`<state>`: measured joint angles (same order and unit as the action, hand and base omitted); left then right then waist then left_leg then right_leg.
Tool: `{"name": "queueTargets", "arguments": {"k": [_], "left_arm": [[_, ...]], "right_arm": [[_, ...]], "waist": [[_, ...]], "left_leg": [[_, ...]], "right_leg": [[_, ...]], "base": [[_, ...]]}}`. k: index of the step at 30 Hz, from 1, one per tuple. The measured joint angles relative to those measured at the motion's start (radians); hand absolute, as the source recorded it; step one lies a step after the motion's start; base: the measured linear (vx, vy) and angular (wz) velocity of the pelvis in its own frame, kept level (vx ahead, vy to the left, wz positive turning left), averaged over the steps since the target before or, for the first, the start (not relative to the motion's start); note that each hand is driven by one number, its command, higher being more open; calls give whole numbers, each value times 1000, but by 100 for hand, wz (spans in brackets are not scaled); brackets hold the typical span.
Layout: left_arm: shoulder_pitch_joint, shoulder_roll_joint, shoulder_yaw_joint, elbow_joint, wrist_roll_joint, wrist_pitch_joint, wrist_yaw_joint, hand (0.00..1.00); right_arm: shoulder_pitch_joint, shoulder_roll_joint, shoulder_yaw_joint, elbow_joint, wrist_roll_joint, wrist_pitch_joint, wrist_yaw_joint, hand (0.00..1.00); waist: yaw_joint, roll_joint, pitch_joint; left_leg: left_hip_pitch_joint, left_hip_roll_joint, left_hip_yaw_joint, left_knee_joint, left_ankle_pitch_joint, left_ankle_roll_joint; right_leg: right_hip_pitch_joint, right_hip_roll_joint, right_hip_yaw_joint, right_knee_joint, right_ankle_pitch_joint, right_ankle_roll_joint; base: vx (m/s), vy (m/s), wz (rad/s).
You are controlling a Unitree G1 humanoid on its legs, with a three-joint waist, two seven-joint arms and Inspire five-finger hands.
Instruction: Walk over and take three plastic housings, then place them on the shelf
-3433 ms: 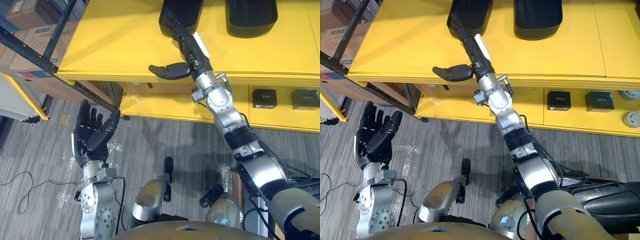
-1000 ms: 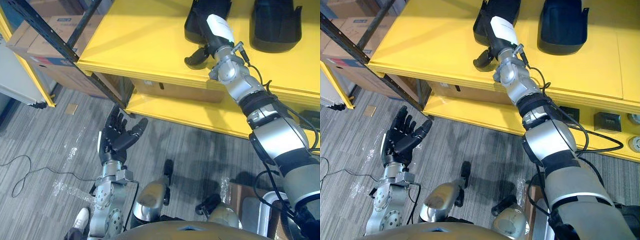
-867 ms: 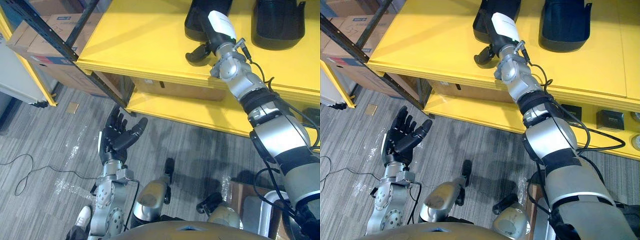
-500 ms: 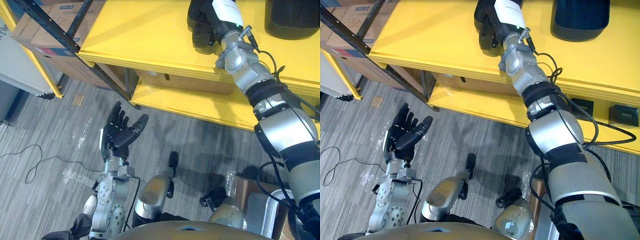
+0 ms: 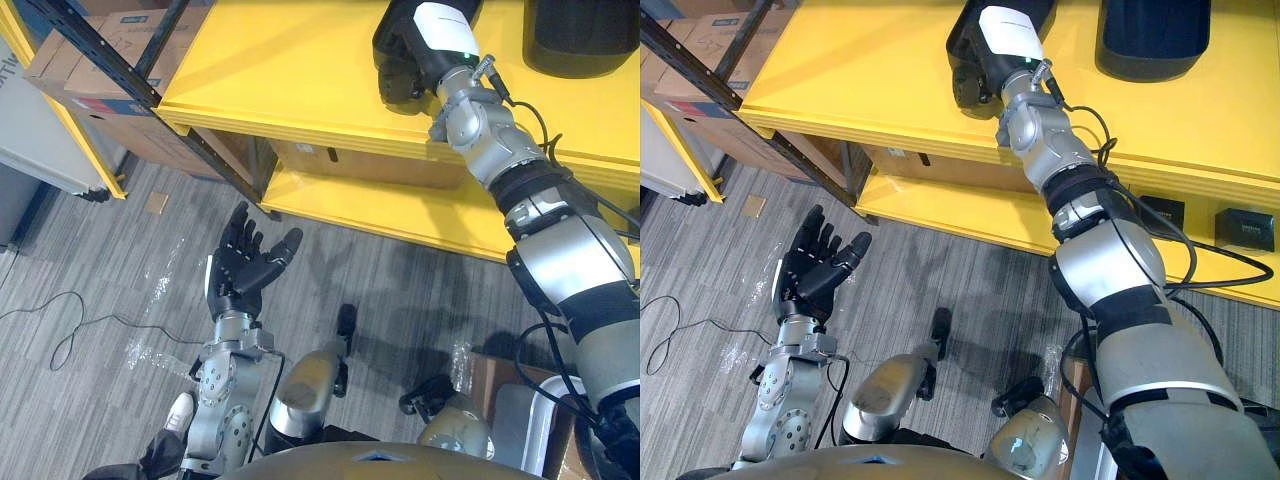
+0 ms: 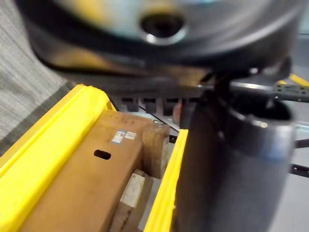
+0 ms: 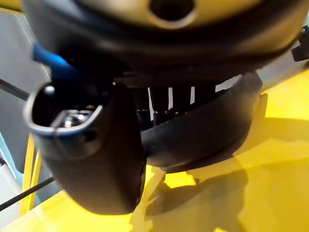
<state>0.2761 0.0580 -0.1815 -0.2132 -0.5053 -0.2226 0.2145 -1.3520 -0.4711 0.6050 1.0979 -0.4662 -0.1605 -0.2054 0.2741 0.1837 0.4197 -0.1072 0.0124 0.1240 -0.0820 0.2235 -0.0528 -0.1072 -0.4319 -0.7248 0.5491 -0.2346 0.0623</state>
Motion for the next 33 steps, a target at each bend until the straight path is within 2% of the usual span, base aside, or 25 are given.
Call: {"name": "queueTargets", "arguments": {"k": [3, 7, 13, 22, 28, 33], "left_arm": [[0, 0, -1, 0, 0, 0, 0, 100], [-3, 0, -1, 1, 0, 0, -1, 100], [-1, 0, 0, 8, 1, 1, 0, 100], [-2, -2, 15, 5, 1, 1, 7, 100], [-2, -13, 15, 5, 1, 3, 26, 100], [-5, -19, 15, 4, 1, 3, 38, 100]], "right_arm": [[0, -5, 20, 1, -22, -30, 0, 0], [0, -9, 56, 2, -92, -104, -1, 0], [-10, -8, 95, 19, -125, -152, -1, 0], [-21, -3, 94, 29, -125, -128, 0, 0], [-34, 8, 83, 29, -107, -56, -2, 0], [-50, 6, 66, 29, -98, -40, -6, 0]], "waist": [[0, 0, 0], [-1, 0, 0], [5, 0, 0], [25, 0, 0], [25, -2, 1], [24, -3, 15]], "left_leg": [[0, 1, 6, 0, 0, 0], [3, 2, 11, 0, 0, 0], [7, 1, 10, 0, 1, 1], [8, 0, 9, 0, 1, 1], [1, -1, 2, 0, 3, 3], [-5, -1, -4, 0, 4, 4]], "right_leg": [[-5, 0, 6, 3, 0, 0], [-9, 0, 15, 7, 0, -1], [-6, -1, 14, 8, -1, -1], [-4, -1, 13, 6, -2, -4], [-5, -3, 1, 6, -5, -8], [-5, -4, -7, 6, -6, -8]], "base": [[6, -55, -6], [4, -54, -5], [-2, -37, 0], [5, -32, 0], [0, 0, 3], [4, -22, 4]]}}
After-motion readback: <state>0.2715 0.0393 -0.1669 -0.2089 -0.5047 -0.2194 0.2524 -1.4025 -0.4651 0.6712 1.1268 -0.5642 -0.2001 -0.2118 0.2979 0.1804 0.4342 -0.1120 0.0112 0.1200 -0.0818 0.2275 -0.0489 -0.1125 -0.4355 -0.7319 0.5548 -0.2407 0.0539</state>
